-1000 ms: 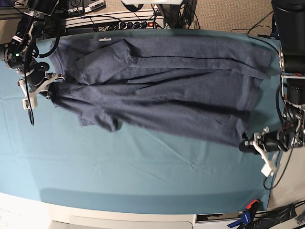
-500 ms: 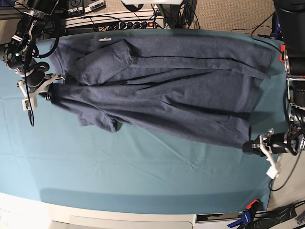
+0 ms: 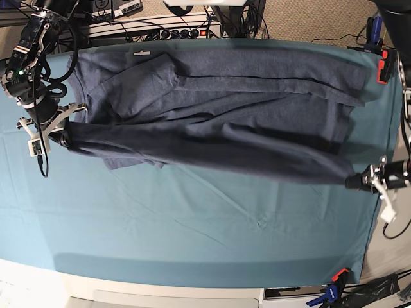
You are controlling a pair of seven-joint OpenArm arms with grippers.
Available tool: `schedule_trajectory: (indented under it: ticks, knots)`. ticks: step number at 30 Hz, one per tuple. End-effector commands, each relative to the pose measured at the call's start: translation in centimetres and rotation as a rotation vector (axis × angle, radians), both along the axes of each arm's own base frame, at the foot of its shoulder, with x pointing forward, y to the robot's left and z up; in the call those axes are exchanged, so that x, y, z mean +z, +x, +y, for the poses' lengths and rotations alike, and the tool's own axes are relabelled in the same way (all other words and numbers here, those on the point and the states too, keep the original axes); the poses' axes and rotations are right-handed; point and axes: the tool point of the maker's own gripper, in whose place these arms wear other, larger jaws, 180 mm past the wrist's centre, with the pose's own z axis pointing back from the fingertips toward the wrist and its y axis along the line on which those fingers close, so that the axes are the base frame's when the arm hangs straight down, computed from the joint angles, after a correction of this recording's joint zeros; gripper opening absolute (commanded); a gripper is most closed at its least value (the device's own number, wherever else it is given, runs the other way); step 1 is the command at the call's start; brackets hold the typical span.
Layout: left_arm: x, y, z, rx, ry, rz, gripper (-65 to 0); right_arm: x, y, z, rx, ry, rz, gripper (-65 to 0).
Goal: Fold the T-shirt properly
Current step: 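Pull the held fabric with both grippers, stretching the shirt taut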
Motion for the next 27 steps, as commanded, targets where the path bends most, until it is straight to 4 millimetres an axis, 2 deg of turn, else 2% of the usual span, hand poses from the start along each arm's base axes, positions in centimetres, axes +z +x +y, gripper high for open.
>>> schedule_trajectory:
  ticks: [1,6,15,23,27]
  knots:
    - [2.8,1.3,1.1,0.015,-0.010,-0.083,-65.0,1.5,0.6,-0.3,0.005,-0.016,-0.047,-65.0]
    - [4.5,1.7,2.3,0.026,-0.011,-0.123,-65.0,1.6,0.6,-0.2,0.005,-0.016,-0.048,-65.0]
    - [9.6,3.5,4.8,0.058,0.010,-0.224,-65.0,1.6,0.6,-0.2,0.005,-0.015,-0.048,-65.0]
    - [9.6,3.2,4.8,0.051,0.009,-0.214,-65.0,1.5,0.5,-0.2,0.004,-0.017,-0.040,-65.0]
    - [9.0,2.3,5.1,0.040,0.008,-0.179,-65.0,2.0,0.1,0.3,0.020,-0.045,-0.035,-65.0]
